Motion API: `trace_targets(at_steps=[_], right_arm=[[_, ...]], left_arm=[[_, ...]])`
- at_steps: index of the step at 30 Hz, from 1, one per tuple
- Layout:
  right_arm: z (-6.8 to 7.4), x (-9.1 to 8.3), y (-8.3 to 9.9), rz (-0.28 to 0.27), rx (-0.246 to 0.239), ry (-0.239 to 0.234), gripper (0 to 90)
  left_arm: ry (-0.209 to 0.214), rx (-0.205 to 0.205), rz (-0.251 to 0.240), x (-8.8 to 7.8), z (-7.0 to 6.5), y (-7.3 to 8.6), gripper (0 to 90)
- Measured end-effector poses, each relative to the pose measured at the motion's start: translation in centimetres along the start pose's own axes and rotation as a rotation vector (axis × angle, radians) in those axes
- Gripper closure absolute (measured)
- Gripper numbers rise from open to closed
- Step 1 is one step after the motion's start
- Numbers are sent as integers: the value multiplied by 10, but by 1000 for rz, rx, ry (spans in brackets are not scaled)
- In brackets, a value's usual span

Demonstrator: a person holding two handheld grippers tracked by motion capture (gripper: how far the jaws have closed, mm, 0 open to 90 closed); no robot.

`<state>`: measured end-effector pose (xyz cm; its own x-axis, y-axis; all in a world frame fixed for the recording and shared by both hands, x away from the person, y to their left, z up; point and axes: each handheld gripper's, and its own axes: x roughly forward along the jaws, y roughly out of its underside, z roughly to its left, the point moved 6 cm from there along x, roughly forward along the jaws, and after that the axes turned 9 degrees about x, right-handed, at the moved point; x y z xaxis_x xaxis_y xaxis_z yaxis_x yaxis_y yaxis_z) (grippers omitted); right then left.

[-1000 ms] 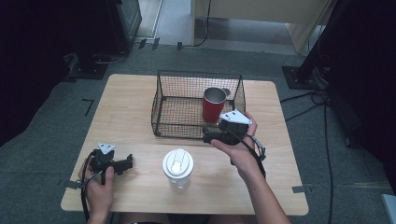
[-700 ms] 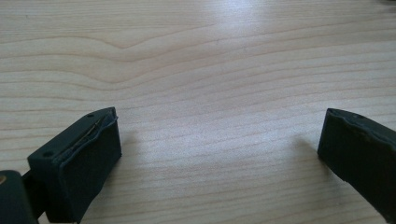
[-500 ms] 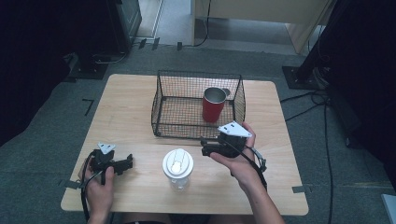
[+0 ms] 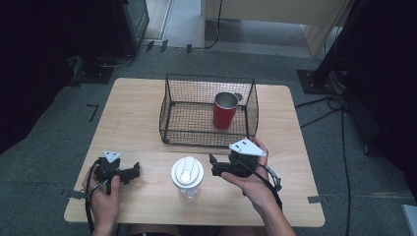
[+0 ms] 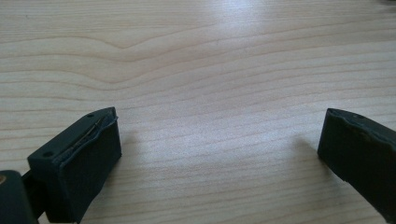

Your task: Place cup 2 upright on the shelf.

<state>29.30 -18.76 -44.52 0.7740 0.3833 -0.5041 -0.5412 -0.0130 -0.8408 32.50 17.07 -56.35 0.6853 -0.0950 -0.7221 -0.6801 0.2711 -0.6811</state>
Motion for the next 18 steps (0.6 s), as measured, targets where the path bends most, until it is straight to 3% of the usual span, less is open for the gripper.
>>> trace_targets(at_steps=[18], right_arm=[[8, -7, 41, 36, -8, -32, 0]], left_arm=[[-1, -1, -3, 0, 0, 0, 0]])
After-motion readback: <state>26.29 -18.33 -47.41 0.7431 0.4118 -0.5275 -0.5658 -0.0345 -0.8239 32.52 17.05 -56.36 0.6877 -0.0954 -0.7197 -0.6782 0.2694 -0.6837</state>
